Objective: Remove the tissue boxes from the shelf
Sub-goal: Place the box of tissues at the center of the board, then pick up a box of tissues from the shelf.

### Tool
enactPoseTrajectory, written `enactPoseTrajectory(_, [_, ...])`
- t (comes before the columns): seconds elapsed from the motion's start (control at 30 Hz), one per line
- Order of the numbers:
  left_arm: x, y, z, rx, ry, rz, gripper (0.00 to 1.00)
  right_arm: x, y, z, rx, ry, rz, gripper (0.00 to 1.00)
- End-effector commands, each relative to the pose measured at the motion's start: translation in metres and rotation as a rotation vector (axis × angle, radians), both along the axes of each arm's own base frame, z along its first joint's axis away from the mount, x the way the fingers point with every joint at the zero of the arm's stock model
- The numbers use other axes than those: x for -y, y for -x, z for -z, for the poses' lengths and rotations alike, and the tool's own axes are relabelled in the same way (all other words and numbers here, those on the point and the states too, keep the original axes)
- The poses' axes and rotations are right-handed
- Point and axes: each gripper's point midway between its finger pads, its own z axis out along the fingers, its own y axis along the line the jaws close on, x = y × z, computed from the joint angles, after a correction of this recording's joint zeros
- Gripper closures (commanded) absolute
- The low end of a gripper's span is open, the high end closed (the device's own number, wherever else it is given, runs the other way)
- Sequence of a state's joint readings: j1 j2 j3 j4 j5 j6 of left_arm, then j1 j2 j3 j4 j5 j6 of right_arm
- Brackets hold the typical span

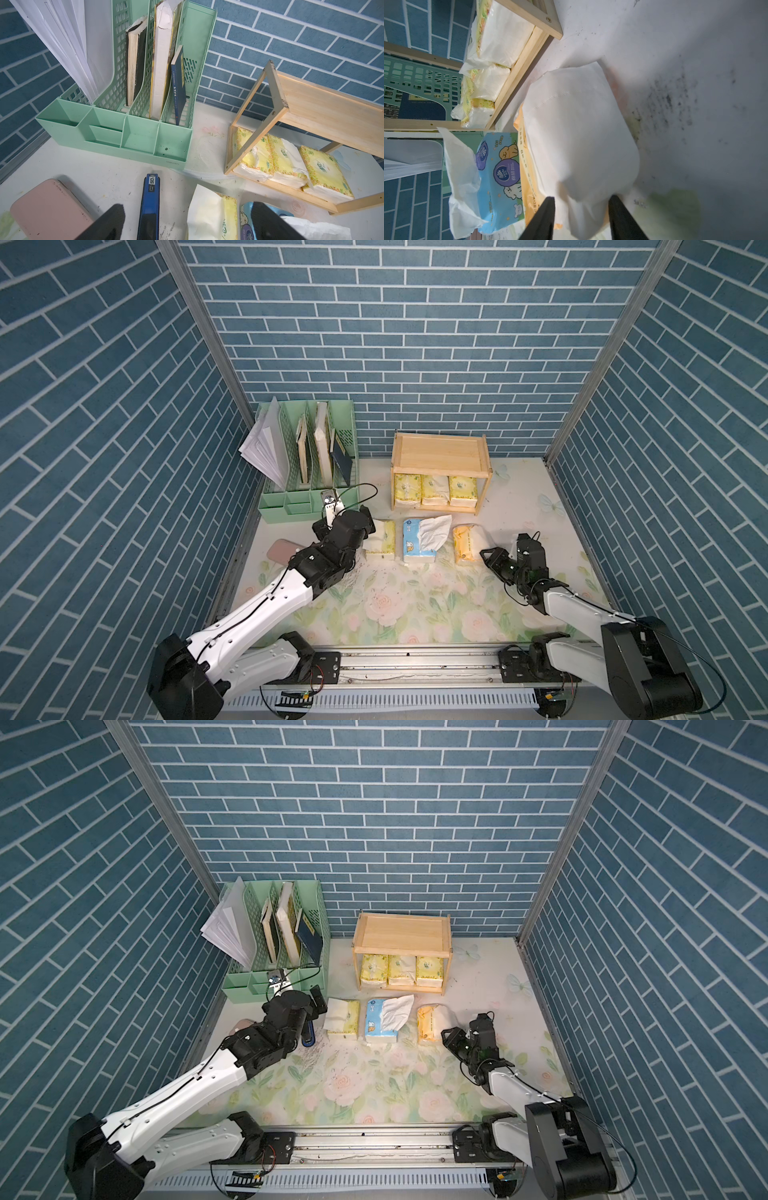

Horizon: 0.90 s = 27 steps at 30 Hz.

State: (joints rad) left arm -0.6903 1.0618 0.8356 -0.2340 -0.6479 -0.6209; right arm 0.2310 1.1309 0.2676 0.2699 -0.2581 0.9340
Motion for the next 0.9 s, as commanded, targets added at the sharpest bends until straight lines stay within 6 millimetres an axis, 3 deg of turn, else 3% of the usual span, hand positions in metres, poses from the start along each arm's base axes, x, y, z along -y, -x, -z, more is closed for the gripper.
enactPoseTrajectory(0.0, [0.006,-0.006,-0.001,-0.008,0.016,0.023,0.0,0.007,0.001,-0.006,0.021,0.086,-0.018,0.47])
enactPoseTrajectory(0.2, [0.014,-0.023,0.001,-0.031,0.015,0.054,0.0,0.02,-0.001,-0.024,0.074,0.201,-0.02,0.34])
enactPoseTrajectory(0.4, [0.041,-0.039,0.017,-0.092,0.098,0.176,0.0,0.039,-0.009,-0.059,0.153,0.335,0.001,0.28])
enactPoseTrajectory(0.6, [0.063,-0.052,0.034,-0.144,0.331,0.214,0.02,0.042,-0.017,-0.105,0.273,0.358,0.011,0.28])
enactPoseTrajectory(0.87, [0.086,-0.066,0.053,-0.216,0.644,0.149,0.08,0.043,-0.017,-0.15,0.406,0.3,0.063,0.26])
